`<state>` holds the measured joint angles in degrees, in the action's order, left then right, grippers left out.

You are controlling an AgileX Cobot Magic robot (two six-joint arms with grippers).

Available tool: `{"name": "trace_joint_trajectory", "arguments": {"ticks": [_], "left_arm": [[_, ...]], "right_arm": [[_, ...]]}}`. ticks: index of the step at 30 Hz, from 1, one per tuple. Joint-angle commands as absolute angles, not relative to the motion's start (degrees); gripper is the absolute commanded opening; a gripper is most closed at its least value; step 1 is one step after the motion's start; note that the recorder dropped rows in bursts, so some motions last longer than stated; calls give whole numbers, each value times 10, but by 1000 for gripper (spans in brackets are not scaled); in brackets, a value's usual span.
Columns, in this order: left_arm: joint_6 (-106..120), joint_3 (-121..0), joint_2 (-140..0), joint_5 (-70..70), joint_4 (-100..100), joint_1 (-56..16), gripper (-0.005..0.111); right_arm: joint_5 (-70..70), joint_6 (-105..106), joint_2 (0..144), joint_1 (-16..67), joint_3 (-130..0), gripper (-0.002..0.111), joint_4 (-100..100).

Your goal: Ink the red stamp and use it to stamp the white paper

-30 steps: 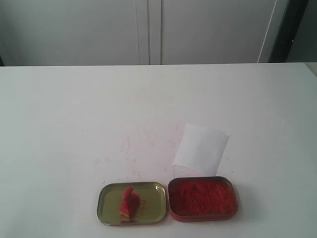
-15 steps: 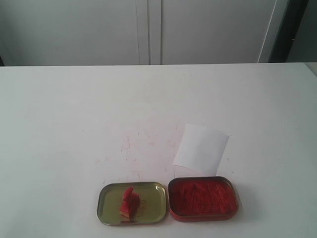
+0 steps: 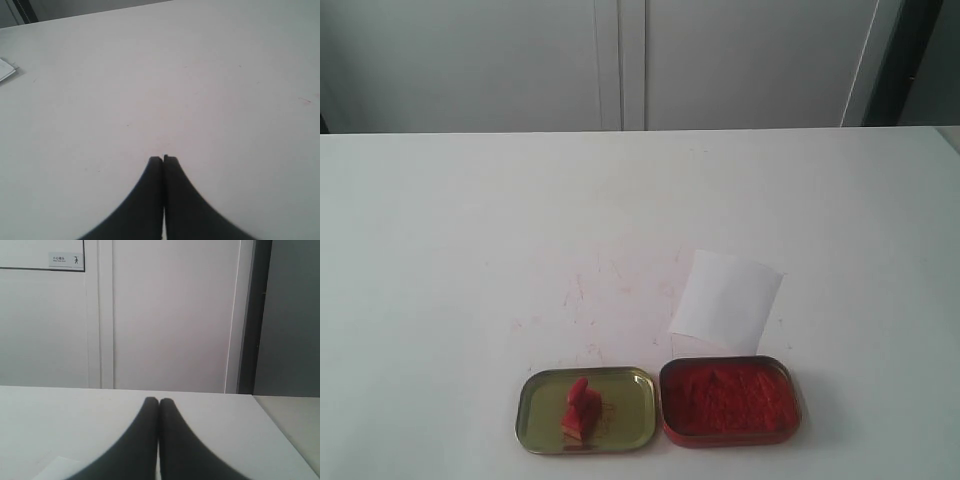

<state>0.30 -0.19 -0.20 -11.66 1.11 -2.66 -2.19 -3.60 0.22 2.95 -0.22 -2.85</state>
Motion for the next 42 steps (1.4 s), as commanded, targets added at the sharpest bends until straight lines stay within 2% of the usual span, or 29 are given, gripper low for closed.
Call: {"name": "trace_joint_trajectory", "arguments": {"ticks": [1,9,14,20,34,42], "left_arm": [[5,0,0,-116,10,-25,0],[5,0,0,-116,10,-25,0],[5,0,0,-116,10,-25,0],[5,0,0,-116,10,-25,0],[5,0,0,-116,10,-25,0],[5,0,0,-116,10,-25,0]], "right_arm": [[-14,-37,0,29,-27,0,-30],[73,-46,0,29,-112,0,-30],[106,-78,54,29,-159,0,-30],[150,-81,145,29,-223,0,-30],[347,-81,394,29,-395,0,-29],[376,-81,518,29,-462,0,-29]]}}
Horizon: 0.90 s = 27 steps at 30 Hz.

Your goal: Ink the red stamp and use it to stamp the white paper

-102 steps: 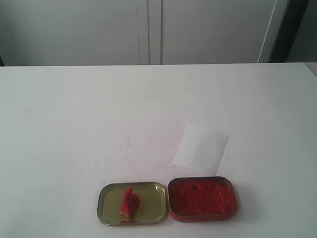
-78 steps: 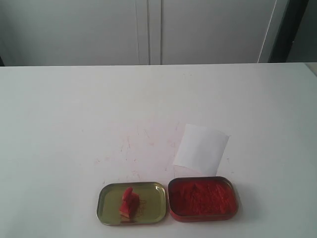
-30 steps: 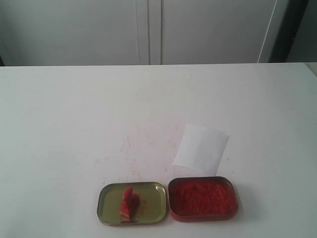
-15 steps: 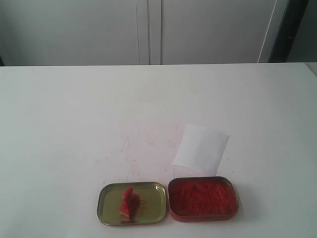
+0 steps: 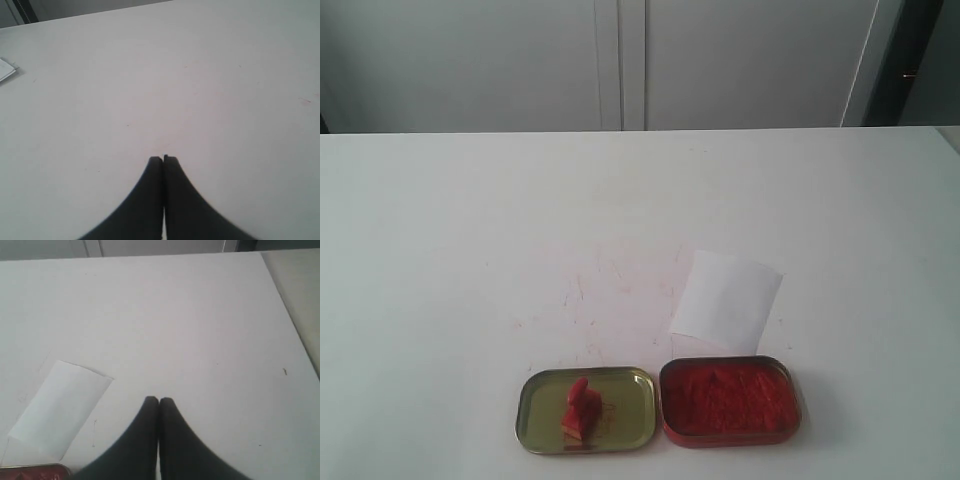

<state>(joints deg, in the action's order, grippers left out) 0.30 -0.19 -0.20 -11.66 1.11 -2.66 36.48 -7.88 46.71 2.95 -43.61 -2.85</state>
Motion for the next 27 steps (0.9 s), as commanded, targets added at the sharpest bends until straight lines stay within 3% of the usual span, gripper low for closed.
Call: {"name": "trace_joint_trajectory", "arguments": {"ticks": [1,21,27], "left_arm": [[5,0,0,-116,10,-25,0],[5,0,0,-116,10,-25,0],[5,0,0,-116,10,-25,0]], "right_arm": [[379,-81,535,29,-469,0,-29],[498,-11,814,30,-604,0,20],[518,31,862,86,-631,0,21]]}}
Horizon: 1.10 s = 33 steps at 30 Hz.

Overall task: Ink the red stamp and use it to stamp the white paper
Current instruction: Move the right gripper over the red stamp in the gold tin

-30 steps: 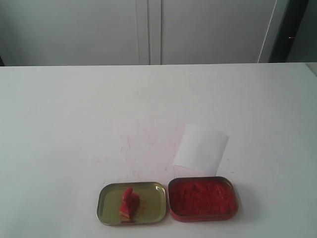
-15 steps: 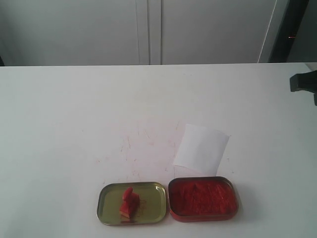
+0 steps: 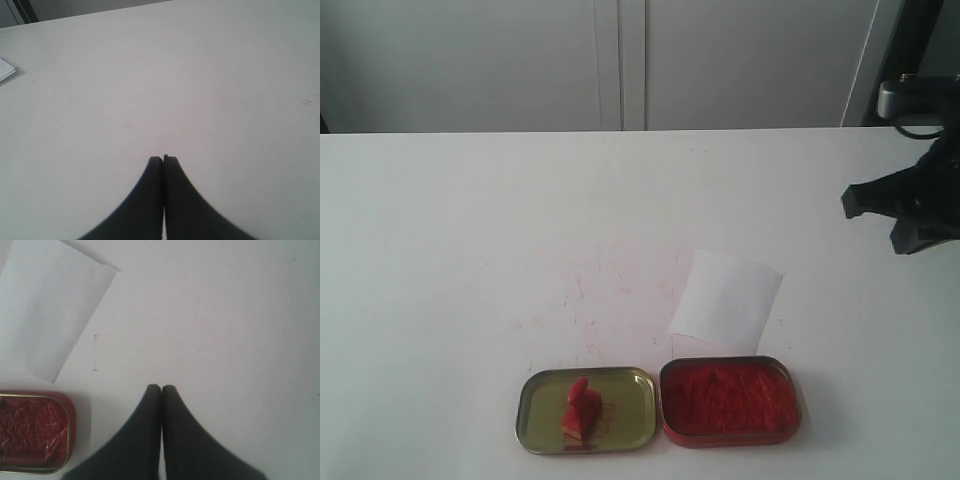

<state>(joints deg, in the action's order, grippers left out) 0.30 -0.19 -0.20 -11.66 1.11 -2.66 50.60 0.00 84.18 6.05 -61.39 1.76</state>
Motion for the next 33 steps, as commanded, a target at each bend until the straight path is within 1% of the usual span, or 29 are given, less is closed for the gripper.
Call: {"name": "trace_joint_trajectory", "arguments": {"ticks": [1,15,25,33], "left_arm": [[5,0,0,-116,10,-25,0],[5,0,0,-116,10,-25,0],[5,0,0,-116,10,-25,0],[5,0,0,-116,10,-25,0]], "right_arm": [[526,41,872,98,-640,0,21],[560,53,944,195,-699,0,21],[571,60,985,286,-742,0,21],[578,122,1025,349,-787,0,21]]}}
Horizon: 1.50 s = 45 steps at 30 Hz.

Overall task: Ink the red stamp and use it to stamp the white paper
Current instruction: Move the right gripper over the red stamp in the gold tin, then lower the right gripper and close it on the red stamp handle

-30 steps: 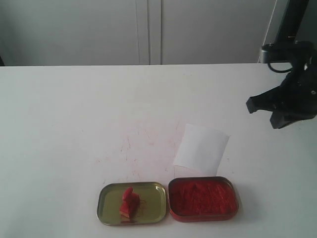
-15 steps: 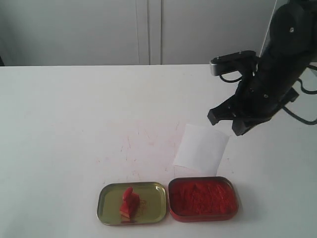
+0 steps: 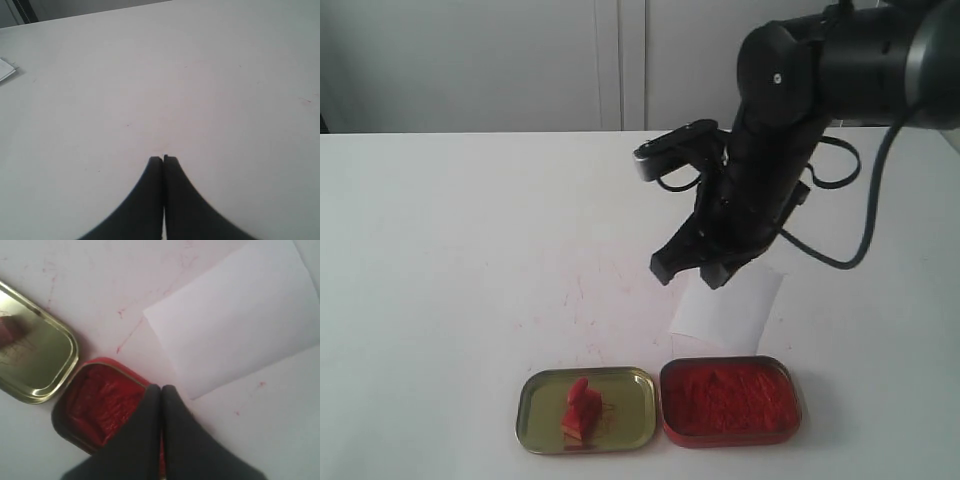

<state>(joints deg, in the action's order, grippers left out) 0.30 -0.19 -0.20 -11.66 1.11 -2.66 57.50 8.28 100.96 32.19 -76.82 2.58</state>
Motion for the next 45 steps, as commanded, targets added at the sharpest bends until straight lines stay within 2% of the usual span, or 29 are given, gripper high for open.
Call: {"name": "trace_joint_trajectory", "arguments": {"ticks": [1,15,23,40,43,45], "left_arm": [[5,0,0,-116,10,-25,0],[5,0,0,-116,10,-25,0],[5,0,0,-116,10,-25,0],[5,0,0,-116,10,-25,0],[5,0,0,-116,10,-25,0],[5,0,0,-116,10,-25,0]], "right_arm": [[578,135,1029,356,-792,0,21],[582,292,1078,418,-843,0,32],[602,505,1107,429,-869,0,124],[621,925,1108,492,-867,0,114],[626,945,1109,493,-861,6,96],[627,956,1109,493,-853,14,79]]}}
